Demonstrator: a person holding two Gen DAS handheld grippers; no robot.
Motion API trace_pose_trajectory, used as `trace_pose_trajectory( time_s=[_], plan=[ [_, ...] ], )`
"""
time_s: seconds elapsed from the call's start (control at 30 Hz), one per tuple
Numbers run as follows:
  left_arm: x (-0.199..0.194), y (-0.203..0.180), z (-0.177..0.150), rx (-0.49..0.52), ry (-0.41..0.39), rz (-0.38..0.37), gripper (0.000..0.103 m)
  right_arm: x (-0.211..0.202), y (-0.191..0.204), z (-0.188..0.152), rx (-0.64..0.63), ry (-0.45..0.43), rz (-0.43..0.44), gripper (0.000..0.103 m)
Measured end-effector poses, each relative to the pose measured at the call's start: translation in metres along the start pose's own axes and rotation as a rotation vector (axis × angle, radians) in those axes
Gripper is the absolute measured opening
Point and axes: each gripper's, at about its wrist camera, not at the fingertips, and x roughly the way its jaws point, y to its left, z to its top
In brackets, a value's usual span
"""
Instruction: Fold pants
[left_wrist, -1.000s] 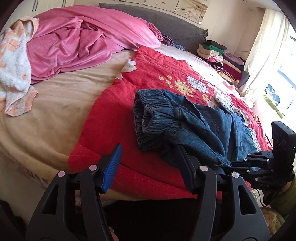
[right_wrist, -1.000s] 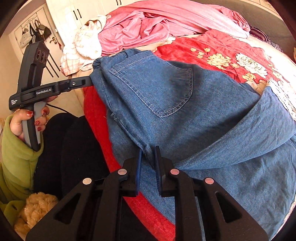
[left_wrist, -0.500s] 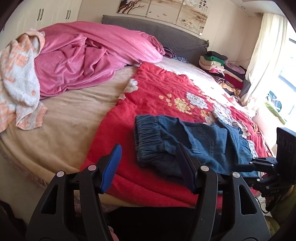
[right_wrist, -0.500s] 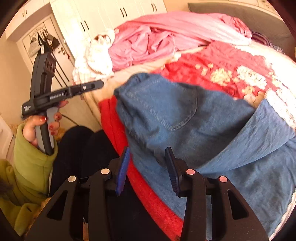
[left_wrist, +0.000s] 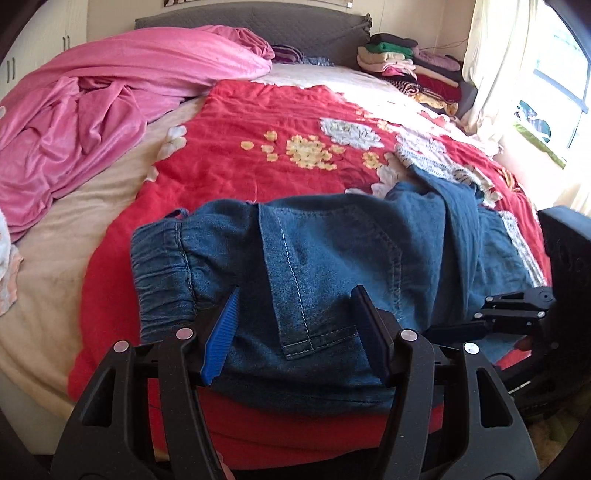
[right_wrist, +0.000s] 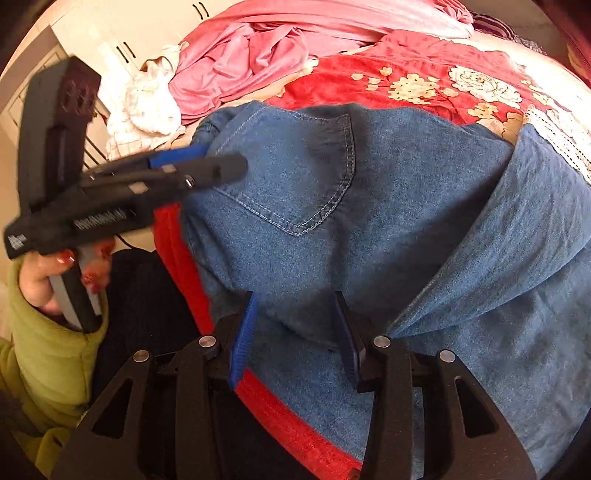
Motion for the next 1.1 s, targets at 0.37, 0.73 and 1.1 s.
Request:
trace_pose_trajectory(
  time_s=[0.37, 0.73, 1.1],
  plan=[
    [-0.005, 0.011, -0.009, -0.05, -0.047, -0.033, 0.052, -0.068, -0.015, 0.003, 0.007, -0.155, -0.042, 0.052],
    [-0.067, -0.014, 0.005, -0.031, -0.171, -0.079, 0.061, -0.119, -0.073, 0.002, 0.141, -0.278, -0.196, 0.066],
    [-0.017, -0.1, 0.02, 0.127, -0.037, -0.317, 0.062, -0.131, -0.114, 0.036, 0.175, -0.307, -0.299, 0.073]
  ],
)
